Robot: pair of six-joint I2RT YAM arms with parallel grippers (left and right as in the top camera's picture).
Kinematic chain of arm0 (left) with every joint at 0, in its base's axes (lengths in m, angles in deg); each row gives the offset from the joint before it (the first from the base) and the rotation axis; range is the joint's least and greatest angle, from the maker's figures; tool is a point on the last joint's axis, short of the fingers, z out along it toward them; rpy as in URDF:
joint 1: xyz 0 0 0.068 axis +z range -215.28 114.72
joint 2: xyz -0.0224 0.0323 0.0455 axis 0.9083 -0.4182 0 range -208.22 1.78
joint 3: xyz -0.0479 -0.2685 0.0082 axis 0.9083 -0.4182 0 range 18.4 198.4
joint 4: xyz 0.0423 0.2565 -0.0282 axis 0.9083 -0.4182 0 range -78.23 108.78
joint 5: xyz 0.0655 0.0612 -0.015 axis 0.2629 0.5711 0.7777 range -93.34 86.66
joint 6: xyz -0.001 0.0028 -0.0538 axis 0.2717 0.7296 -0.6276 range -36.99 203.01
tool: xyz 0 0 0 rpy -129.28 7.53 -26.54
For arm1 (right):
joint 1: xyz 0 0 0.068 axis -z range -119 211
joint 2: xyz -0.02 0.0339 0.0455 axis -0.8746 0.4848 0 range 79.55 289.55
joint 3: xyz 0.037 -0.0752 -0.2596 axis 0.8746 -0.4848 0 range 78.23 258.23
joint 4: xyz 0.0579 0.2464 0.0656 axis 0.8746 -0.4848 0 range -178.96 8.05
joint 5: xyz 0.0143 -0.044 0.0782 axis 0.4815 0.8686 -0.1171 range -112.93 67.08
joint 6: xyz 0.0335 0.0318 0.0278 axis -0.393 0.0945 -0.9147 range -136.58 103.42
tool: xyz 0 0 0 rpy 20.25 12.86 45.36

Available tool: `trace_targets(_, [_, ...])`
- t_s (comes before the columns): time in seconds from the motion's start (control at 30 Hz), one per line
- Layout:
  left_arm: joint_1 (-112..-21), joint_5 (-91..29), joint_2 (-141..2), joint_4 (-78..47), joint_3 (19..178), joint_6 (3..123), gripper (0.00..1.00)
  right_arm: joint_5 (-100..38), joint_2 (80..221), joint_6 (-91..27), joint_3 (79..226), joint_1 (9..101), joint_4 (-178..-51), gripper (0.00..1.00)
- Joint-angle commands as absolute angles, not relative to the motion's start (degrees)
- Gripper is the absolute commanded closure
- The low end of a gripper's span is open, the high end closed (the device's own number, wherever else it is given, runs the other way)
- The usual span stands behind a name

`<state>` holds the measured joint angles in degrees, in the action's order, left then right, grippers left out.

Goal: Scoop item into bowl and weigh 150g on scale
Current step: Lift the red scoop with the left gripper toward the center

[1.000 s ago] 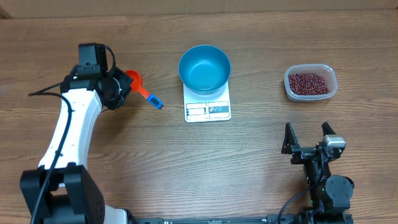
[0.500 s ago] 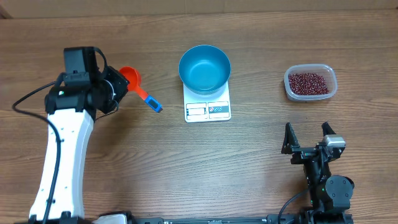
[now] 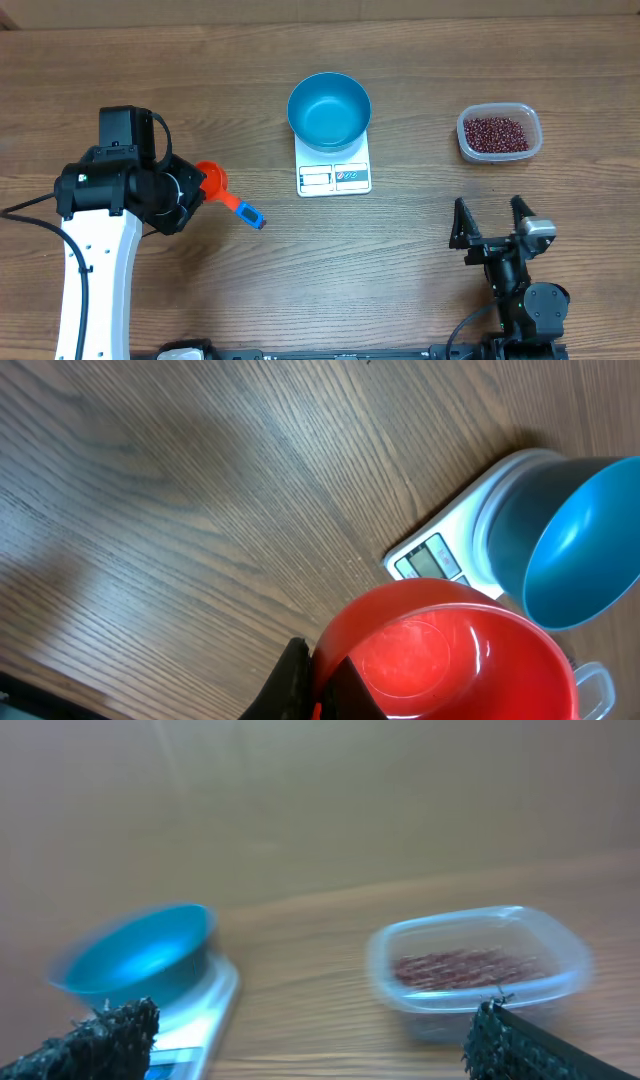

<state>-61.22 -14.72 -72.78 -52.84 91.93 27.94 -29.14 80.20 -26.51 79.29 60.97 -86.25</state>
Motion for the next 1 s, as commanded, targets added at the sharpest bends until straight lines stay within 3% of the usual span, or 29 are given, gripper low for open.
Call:
trace_targets(0.0, [-63.8,-13.3,-72.0,-51.9,92.3,15.2,0.96,-44.5,79.9,-58.6,78.7,61.2,-85.1,0.00])
trace_targets(0.1, [-67.6,-11.2,-72.1,-50.8,92.3,6.9,0.96,-59.1,79.9,-81.4,78.7,61.2,-85.0,0.00])
trace_targets(0.23, [-73.2,-7.8,-72.4,-50.8,92.3,0.2,0.96,-63.9,79.9,-90.1,78.7,61.2,-85.0,0.00])
trace_targets(0.3, [-76.2,-5.9,-72.9,-49.8,92.3,-1.1,0.96,-60.9,79.9,-88.5,78.7,61.2,-84.9,0.00])
trace_targets(0.4, [-78.8,-5.8,-73.6,-48.8,92.3,-1.5,0.96,-60.2,79.9,-76.2,78.9,61.2,-81.8,0.00])
trace_targets(0.53, [-81.0,-5.9,-74.5,-48.4,92.3,-2.9,0.96,-61.9,82.2,-72.1,81.9,61.1,-82.2,0.01])
trace_targets(0.8, [-83.4,-5.8,-76.4,-47.8,92.3,-7.5,0.96,-72.0,104.0,-69.8,93.4,60.0,-82.6,0.04])
trace_targets(0.97, [-83.7,-6.0,-78.9,-47.2,92.3,-7.5,0.96,-74.1,119.0,-64.4,99.8,50.6,-81.2,0.04])
